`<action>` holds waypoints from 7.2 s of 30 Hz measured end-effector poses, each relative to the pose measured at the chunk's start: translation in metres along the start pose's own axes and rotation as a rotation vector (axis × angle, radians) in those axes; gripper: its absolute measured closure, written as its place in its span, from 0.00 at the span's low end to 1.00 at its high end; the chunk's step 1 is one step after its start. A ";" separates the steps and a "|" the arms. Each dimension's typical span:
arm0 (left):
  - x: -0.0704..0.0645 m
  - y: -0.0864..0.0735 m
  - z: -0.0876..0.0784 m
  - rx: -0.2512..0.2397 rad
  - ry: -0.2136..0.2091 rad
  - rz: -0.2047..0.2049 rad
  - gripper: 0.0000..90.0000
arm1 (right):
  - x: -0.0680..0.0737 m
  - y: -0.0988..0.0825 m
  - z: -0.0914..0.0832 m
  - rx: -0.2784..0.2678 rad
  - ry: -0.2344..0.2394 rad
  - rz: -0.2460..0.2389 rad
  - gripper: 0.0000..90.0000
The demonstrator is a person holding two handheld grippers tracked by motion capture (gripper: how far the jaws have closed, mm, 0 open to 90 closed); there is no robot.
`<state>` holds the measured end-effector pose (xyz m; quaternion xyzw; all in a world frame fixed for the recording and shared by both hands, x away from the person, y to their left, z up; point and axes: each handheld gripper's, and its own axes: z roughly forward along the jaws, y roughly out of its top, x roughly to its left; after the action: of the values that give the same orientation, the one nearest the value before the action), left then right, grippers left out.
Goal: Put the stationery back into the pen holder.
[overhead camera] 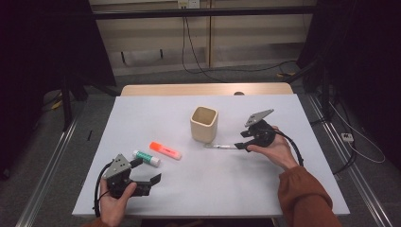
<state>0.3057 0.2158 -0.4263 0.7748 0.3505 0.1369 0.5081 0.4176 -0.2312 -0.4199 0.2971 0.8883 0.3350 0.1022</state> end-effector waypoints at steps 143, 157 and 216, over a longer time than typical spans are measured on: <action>-0.093 0.049 0.090 0.146 0.093 0.920 0.15 | 0.082 0.012 -0.033 -0.037 0.207 -0.025 0.90; -0.117 0.043 0.101 0.175 0.195 1.221 0.51 | 0.093 0.024 -0.032 -0.043 0.220 -0.045 0.90; -0.097 0.057 0.106 0.139 0.053 0.854 0.87 | 0.095 0.019 -0.012 -0.156 0.092 0.052 0.25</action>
<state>0.3191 0.0631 -0.4091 0.8788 0.0199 0.3309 0.3432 0.3453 -0.1694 -0.3967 0.2957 0.8552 0.4188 0.0754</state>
